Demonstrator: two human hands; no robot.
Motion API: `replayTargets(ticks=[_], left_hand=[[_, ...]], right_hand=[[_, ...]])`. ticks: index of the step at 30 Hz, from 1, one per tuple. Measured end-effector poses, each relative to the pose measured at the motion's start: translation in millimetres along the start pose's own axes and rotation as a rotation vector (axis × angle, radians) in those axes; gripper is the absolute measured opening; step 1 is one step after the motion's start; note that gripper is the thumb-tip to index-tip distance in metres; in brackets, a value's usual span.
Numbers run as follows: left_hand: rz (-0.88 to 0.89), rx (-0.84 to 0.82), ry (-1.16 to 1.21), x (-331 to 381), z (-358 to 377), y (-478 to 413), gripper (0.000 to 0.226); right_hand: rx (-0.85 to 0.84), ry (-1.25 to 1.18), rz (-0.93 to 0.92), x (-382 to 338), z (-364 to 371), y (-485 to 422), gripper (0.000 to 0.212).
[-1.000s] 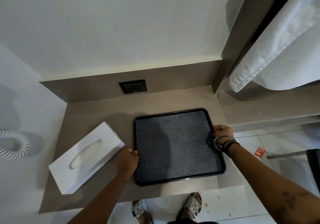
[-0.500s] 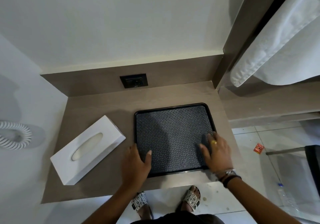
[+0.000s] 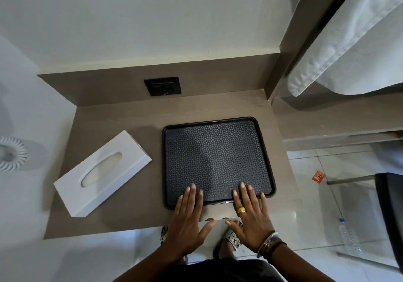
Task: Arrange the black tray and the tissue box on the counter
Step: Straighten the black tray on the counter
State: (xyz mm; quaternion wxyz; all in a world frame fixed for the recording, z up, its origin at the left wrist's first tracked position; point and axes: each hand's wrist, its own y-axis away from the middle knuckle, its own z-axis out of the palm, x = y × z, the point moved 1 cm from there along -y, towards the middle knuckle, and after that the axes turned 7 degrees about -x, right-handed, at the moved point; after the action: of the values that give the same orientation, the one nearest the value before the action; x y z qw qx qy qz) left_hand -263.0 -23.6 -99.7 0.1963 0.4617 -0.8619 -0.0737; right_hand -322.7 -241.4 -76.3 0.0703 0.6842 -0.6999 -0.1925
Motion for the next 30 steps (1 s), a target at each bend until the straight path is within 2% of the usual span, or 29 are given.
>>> replayTargets(ticks=[14,30], left_hand=[[-0.032,-0.032,0.03,-12,-13,-35,0.093],[-0.078,0.011,0.022,-33,-49,-101,0.089]], right_hand=[[-0.012,-0.119,0.061,-3,-8,-50,0.084],[0.016,-0.105,0.068,10,-26,-127,0.08]])
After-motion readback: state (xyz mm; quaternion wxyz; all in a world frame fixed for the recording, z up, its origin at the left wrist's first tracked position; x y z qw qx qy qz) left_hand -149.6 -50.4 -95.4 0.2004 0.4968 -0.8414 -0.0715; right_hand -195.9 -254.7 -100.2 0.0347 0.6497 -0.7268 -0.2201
